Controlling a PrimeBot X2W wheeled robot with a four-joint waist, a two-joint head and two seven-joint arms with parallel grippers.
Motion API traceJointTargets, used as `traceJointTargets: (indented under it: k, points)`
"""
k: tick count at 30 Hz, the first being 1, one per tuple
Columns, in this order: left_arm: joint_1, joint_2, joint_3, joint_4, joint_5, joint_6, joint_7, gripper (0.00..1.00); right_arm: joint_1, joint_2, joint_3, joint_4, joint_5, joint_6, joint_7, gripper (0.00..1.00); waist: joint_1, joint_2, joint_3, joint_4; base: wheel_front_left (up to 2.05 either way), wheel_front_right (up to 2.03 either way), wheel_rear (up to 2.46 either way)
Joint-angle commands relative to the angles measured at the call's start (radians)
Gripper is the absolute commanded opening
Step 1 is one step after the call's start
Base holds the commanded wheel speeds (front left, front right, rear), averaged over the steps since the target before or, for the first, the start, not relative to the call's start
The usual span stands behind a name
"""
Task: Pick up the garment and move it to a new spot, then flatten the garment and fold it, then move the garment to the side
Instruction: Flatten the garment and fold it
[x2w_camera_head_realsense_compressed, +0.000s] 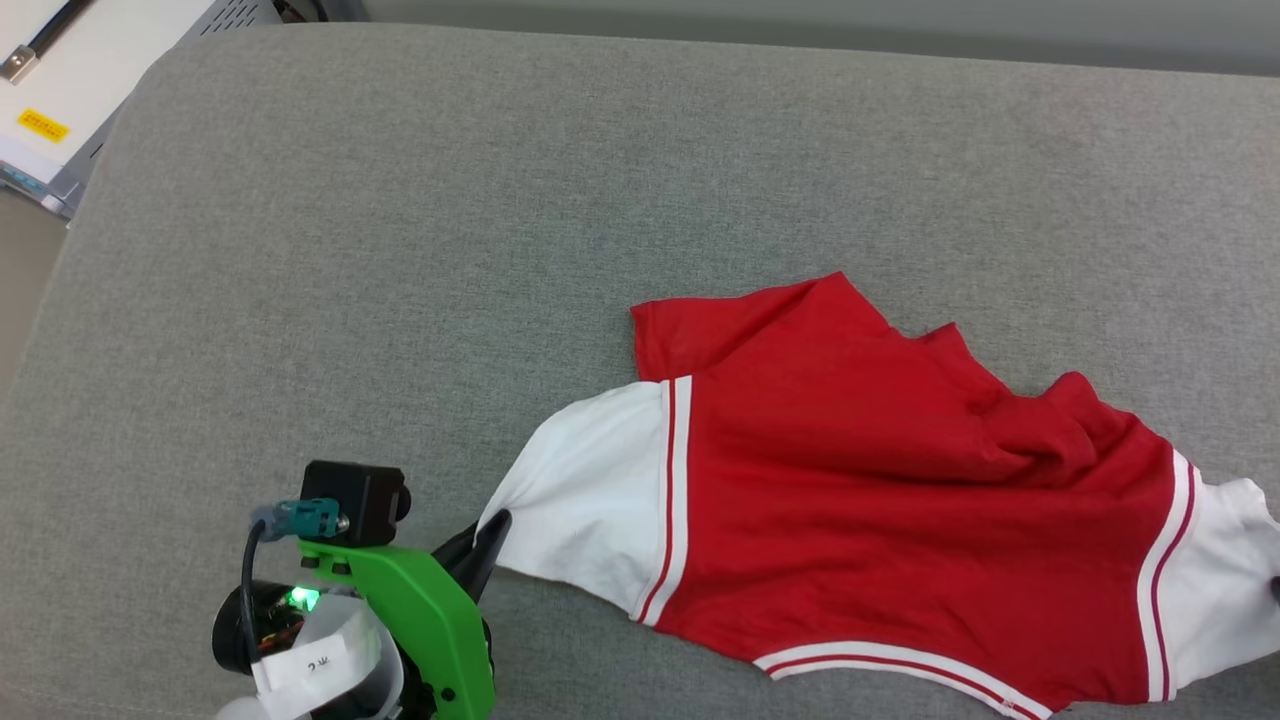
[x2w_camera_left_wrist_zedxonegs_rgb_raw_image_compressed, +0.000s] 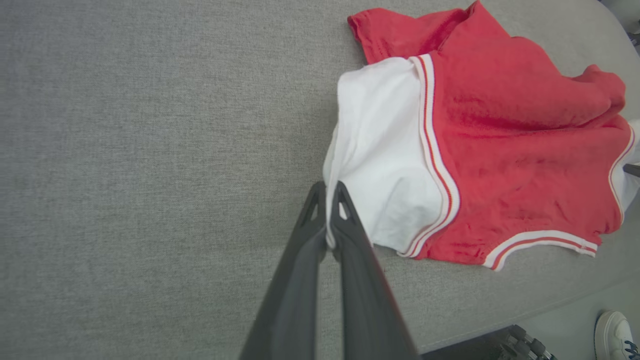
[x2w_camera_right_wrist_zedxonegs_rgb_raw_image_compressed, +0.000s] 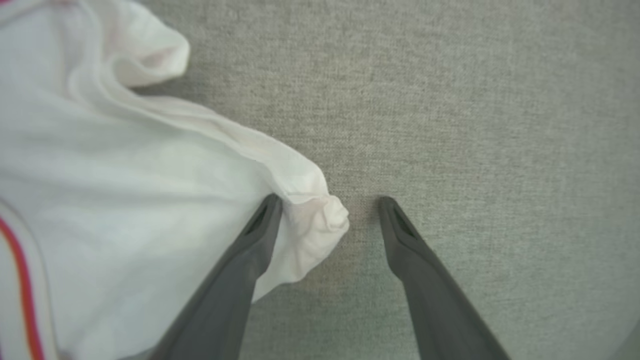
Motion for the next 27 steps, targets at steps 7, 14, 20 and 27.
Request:
traceJointTargets:
  k: [7, 14, 20, 27]
  points:
    - [-0.025, -0.005, 0.011, -0.008, -0.005, -0.006, -0.047, 0.00, -0.010, 0.004, 0.059, 0.051, 0.046, 0.001, 0.018, 0.00, 0.0000, 0.0111, -0.012, 0.006, 0.00, 0.00, 0.00]
    - [-0.024, 0.003, 0.036, -0.010, -0.015, -0.013, -0.082, 0.00, -0.018, -0.025, 0.052, -0.033, 0.102, 0.001, -0.008, 0.00, 0.0000, 0.0111, -0.085, -0.017, 0.00, 0.00, 0.00]
    - [-0.036, 0.030, 0.081, -0.062, -0.027, -0.020, -0.100, 0.00, -0.039, -0.088, 0.033, -0.197, 0.203, 0.001, 0.035, 0.00, 0.0000, 0.0111, -0.154, -0.047, 0.00, 0.00, 0.00]
    - [-0.104, 0.073, 0.156, -0.129, -0.044, -0.016, -0.092, 0.00, -0.125, -0.124, -0.022, -0.353, 0.301, 0.001, 0.137, 0.00, 0.0000, 0.0111, -0.195, -0.079, 0.00, 0.00, 0.00]
